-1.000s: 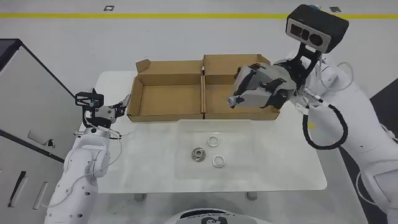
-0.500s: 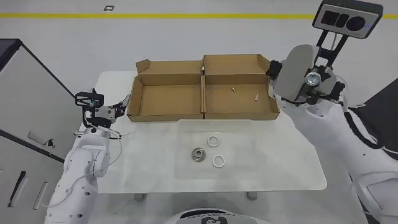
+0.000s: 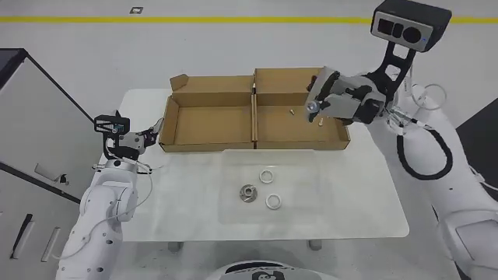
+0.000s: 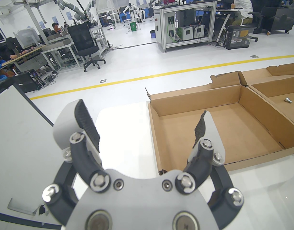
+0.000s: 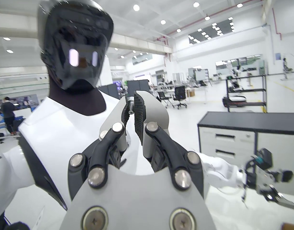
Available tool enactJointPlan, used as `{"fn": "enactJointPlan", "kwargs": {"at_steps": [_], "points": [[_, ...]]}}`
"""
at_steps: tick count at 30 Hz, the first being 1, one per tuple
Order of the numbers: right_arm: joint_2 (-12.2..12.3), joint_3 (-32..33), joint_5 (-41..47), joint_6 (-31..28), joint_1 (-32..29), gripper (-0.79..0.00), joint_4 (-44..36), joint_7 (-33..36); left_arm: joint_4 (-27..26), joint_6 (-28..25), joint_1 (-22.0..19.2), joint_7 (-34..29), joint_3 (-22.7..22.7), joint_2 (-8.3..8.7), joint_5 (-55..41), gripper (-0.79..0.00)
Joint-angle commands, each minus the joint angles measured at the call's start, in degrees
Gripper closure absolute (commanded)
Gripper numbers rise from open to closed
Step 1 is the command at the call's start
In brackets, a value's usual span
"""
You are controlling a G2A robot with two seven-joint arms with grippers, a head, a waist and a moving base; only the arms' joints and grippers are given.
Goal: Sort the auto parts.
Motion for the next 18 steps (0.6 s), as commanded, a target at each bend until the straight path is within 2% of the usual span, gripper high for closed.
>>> {"fn": "enactJointPlan", "kwargs": {"at_steps": [1, 5, 18], "points": [[-0.2, 0.1, -1.0, 0.5, -0.6, 0.000, -0.7, -1.2, 0.0, 0.0, 0.0, 0.0, 0.0, 0.00, 0.0, -0.785], [-0.7, 0.1, 1.1, 0.5, -1.2, 0.000, -1.8, -2.0, 0.0, 0.0, 0.0, 0.0, 0.0, 0.00, 0.0, -0.785], [-2.8, 0.4, 22.0, 0.1, -3.7, 0.000, -5.2, 1.0, 0.0, 0.0, 0.0, 0.0, 0.0, 0.00, 0.0, -0.785]]}}
